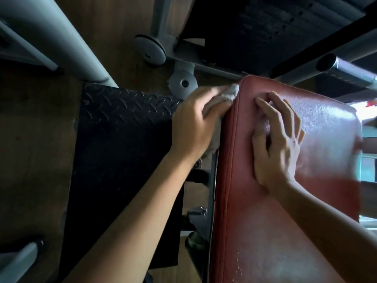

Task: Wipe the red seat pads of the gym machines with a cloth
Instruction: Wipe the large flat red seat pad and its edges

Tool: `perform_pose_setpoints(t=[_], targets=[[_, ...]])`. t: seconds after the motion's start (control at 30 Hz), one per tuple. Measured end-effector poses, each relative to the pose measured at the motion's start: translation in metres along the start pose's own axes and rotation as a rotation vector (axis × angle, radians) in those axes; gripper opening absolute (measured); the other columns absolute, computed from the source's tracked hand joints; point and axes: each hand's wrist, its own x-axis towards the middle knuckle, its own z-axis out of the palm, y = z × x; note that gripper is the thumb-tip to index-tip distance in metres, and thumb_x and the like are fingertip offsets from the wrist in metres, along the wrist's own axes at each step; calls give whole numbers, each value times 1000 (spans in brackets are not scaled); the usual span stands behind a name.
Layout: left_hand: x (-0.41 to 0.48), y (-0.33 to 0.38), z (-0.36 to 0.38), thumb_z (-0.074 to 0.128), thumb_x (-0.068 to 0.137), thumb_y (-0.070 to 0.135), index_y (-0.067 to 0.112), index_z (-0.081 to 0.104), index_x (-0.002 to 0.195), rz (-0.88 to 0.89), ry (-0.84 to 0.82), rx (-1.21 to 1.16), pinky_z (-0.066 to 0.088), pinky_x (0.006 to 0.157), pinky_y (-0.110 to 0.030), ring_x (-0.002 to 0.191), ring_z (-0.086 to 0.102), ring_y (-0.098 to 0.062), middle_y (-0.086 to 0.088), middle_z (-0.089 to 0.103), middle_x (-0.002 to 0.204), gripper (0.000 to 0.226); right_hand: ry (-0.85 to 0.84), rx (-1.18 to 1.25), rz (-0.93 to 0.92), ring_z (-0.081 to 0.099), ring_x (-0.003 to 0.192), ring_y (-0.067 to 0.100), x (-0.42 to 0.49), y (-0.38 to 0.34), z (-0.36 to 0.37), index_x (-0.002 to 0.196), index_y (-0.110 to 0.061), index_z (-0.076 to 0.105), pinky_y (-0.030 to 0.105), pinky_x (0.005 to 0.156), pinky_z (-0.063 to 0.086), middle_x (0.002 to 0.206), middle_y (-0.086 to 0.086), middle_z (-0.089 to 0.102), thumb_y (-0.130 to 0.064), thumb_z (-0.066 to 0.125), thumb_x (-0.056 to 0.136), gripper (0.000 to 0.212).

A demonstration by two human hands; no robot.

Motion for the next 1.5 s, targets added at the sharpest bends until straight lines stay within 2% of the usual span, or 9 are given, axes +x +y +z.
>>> perform_pose_setpoints(t=[0.13, 0.4, 0.6, 0.9, 1.03, 1.1, 1.23, 1.4, 1.5], targets=[[-27, 3, -5, 72, 93, 21, 15, 73, 121, 32, -24, -21, 53, 99, -33, 111, 68, -6, 7, 72, 118, 29, -13, 8, 2, 30, 147, 18, 0, 0, -1, 142, -27, 52, 55, 114, 27, 155, -6, 41, -26, 42, 91, 53], [32, -2, 10, 68, 92, 31, 17, 74, 116, 39, 45, 88, 57, 89, -38, 104, 70, -10, 6, 74, 111, 29, -12, 0, 7, 31, 146, 18, 1, -1, -2, 142, -29, 52, 53, 113, 27, 155, -7, 41, -25, 43, 91, 53], [20, -3, -13, 73, 87, 31, 18, 77, 112, 66, -87, 83, 56, 90, -37, 101, 69, -4, 10, 74, 108, 28, -10, 6, 0, 31, 146, 17, 2, -1, -3, 142, -29, 53, 54, 112, 29, 155, -6, 41, -24, 44, 90, 53], [-89, 3, -19, 75, 87, 12, 11, 73, 114, -97, -125, -102, 57, 93, -28, 104, 70, -7, 3, 71, 113, 27, -2, 12, 11, 31, 145, 15, 1, -1, -2, 141, -29, 53, 46, 114, 26, 155, -9, 41, -22, 45, 91, 51], [-48, -2, -19, 74, 87, 6, 8, 73, 110, -43, -140, -52, 56, 90, -20, 97, 72, -4, 2, 71, 111, 23, 10, 20, 16, 32, 144, 15, 0, -1, -1, 140, -28, 54, 48, 115, 27, 154, -9, 43, -21, 45, 91, 50], [-35, -6, -20, 74, 88, 10, 9, 74, 111, -5, -142, -31, 56, 92, -21, 98, 72, -5, 0, 71, 112, 22, 11, 23, 18, 32, 144, 14, 1, -1, -1, 140, -28, 54, 49, 115, 27, 154, -9, 42, -21, 45, 91, 50], [-85, -1, -20, 72, 89, 16, 9, 72, 113, -136, -167, -124, 58, 94, -38, 102, 72, -14, 0, 70, 114, 25, 18, 27, 18, 32, 145, 14, 0, 0, -1, 140, -28, 54, 49, 115, 27, 155, -9, 42, -22, 46, 91, 51], [-63, 4, -16, 74, 91, 27, 16, 75, 104, -92, -84, 13, 53, 88, -18, 94, 70, -2, 8, 71, 106, 17, 29, 35, 19, 31, 146, 15, 1, 0, -1, 140, -27, 55, 48, 116, 27, 155, -9, 43, -21, 46, 91, 50], [-2, -1, -7, 73, 91, 34, 19, 76, 104, -11, 5, 113, 53, 88, -25, 95, 68, -1, 9, 71, 104, 20, 22, 30, 23, 31, 145, 16, 0, 0, -1, 140, -27, 54, 48, 116, 26, 155, -9, 42, -22, 44, 91, 51]])
